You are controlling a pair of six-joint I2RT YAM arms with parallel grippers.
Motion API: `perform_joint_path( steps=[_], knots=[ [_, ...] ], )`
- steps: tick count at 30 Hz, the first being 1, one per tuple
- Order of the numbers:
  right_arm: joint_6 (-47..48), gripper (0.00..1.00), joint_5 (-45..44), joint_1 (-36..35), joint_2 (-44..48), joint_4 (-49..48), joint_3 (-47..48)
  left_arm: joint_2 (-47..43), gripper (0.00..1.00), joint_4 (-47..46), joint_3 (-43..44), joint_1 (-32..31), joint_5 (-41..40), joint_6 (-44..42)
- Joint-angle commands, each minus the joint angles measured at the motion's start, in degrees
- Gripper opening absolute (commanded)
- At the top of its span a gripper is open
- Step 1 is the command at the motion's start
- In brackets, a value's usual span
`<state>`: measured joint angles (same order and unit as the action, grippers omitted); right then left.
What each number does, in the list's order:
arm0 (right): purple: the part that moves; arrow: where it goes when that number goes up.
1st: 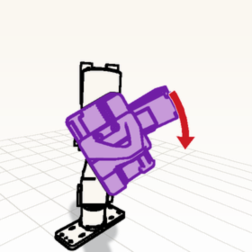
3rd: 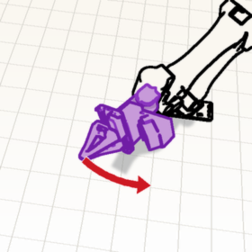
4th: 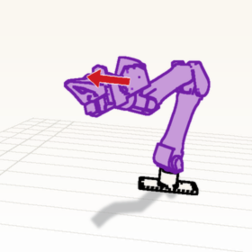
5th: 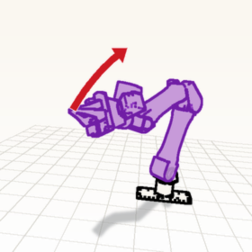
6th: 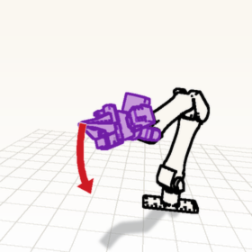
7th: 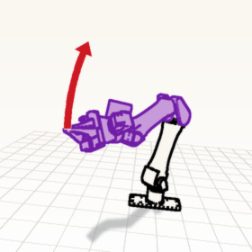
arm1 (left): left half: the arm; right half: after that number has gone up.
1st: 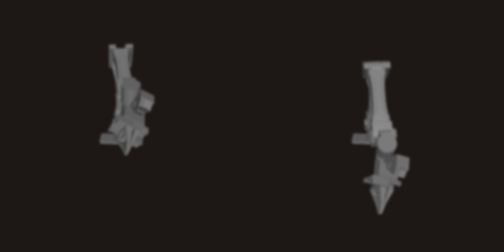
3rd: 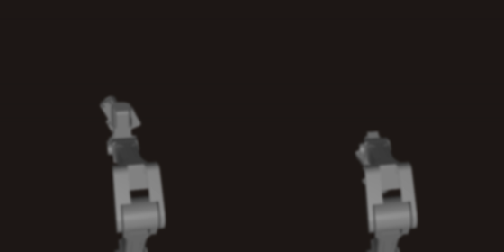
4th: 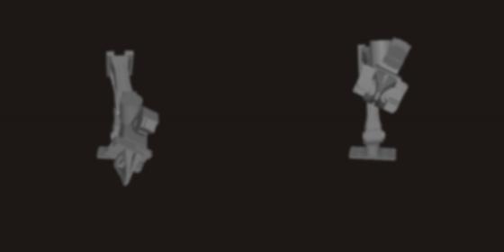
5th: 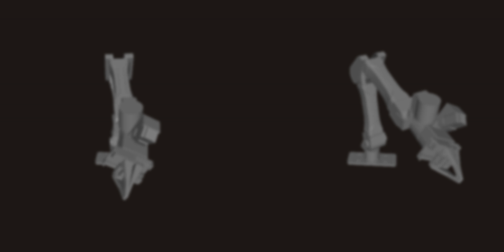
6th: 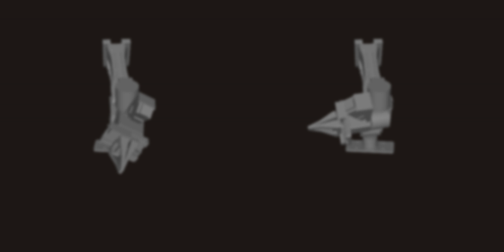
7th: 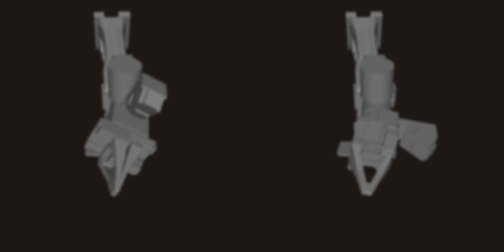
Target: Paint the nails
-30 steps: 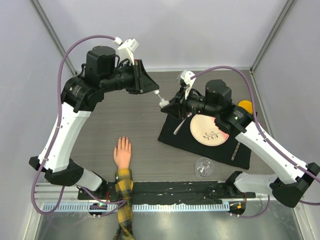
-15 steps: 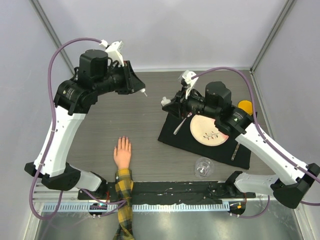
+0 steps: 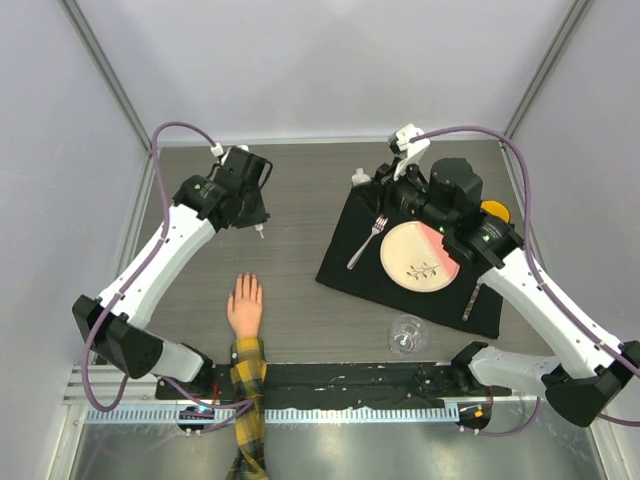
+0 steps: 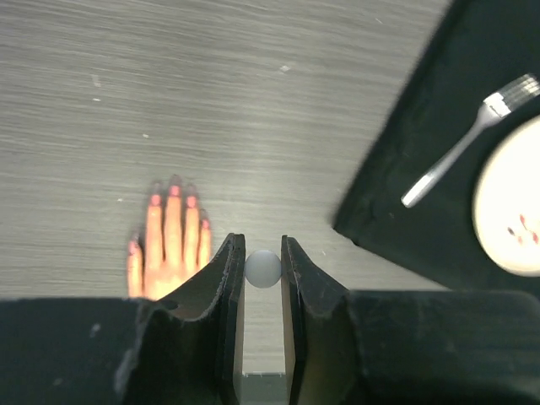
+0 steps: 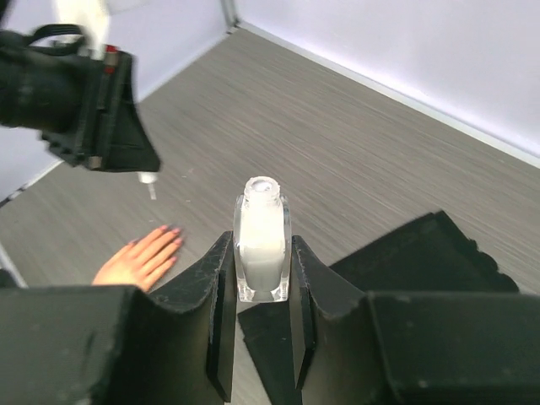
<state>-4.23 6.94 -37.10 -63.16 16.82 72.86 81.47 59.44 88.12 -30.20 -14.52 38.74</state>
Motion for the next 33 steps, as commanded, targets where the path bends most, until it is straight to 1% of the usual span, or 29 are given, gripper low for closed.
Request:
perform_joint_path(
  steps=[1,3,5,7,10,11,13,16,19,26,33],
  knots=[
    [-0.07,0.0,1.48,4.84,-3.28,-1.44,4.04,2.28,0.0,-1.97,0.91,0.49,-9.81,6.15],
    [-0.78,0.0,2.9,7.64,-4.77,-1.44,5.0,4.65,0.0,-0.38,1.35,0.49,-12.36,8.53],
    [-0.52,0.0,3.17,8.01,-5.13,-1.61,5.1,5.89,0.0,0.15,0.92,0.49,-13.59,11.42],
    [-0.34,0.0,2.91,8.27,-5.66,-1.61,4.92,6.77,0.0,-0.55,-0.48,0.49,-13.69,12.06],
    [0.01,0.0,2.73,9.24,-5.93,-1.61,4.92,6.34,0.0,-3.36,-6.18,0.66,-13.08,12.06],
    [0.18,0.0,2.73,9.59,-6.1,-1.61,5.01,6.07,0.0,-5.54,-7.59,0.66,-12.9,11.8],
    [0.45,0.0,2.55,10.2,-6.45,-1.61,5.19,6.24,0.0,-6.26,-10.14,0.84,-13.24,12.32],
    [0.71,0.0,2.55,10.73,-6.63,-1.61,5.45,7.03,0.0,-5.04,-11.38,0.93,-14.3,14.78],
    [0.19,0.0,2.9,11.0,-7.07,-1.53,5.27,5.99,0.0,-3.28,-12.52,0.93,-15.01,18.21],
    [-0.08,0.0,3.43,11.26,-8.12,-1.7,5.1,5.54,0.0,-5.56,-17.53,0.84,-16.41,18.65],
    [-0.25,0.0,3.61,11.35,-7.95,-1.53,4.13,6.94,0.0,-8.55,-19.56,0.93,-17.38,18.65]
  ],
)
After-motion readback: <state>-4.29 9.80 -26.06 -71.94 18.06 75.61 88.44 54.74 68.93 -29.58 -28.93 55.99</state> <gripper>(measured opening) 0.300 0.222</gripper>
